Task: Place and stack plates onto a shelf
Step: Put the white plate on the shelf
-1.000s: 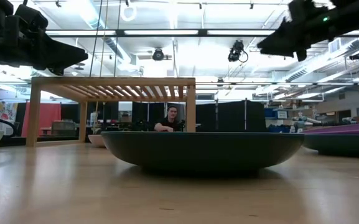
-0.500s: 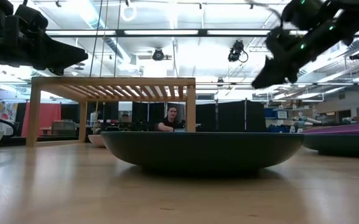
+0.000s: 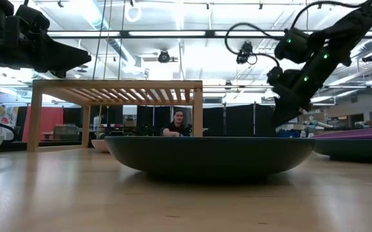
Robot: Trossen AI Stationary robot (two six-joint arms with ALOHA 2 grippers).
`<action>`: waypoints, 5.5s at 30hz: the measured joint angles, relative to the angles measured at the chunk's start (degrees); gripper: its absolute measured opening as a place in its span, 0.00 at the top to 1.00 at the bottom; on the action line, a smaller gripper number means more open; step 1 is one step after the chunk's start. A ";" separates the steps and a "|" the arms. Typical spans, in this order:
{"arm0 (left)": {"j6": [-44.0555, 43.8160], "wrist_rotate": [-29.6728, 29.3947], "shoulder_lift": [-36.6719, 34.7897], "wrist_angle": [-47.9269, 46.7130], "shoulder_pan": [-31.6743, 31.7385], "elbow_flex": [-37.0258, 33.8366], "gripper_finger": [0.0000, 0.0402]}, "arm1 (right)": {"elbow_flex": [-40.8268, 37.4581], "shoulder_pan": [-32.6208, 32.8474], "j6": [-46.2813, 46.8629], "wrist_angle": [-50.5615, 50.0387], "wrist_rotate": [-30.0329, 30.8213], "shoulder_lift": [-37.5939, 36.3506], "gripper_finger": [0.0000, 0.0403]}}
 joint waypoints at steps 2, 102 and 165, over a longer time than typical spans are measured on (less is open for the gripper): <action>0.00 0.00 0.00 -0.01 0.00 0.01 0.70 | 0.00 -0.32 -0.82 0.04 0.01 1.32 0.59; 18.33 0.04 69.77 -9.41 0.00 62.36 0.70 | 46.66 26.94 -31.17 -34.59 -4.87 6.71 0.95; 20.50 26.86 79.38 -28.07 -0.06 73.56 0.87 | 46.60 36.89 -41.97 -29.48 -4.56 6.72 0.93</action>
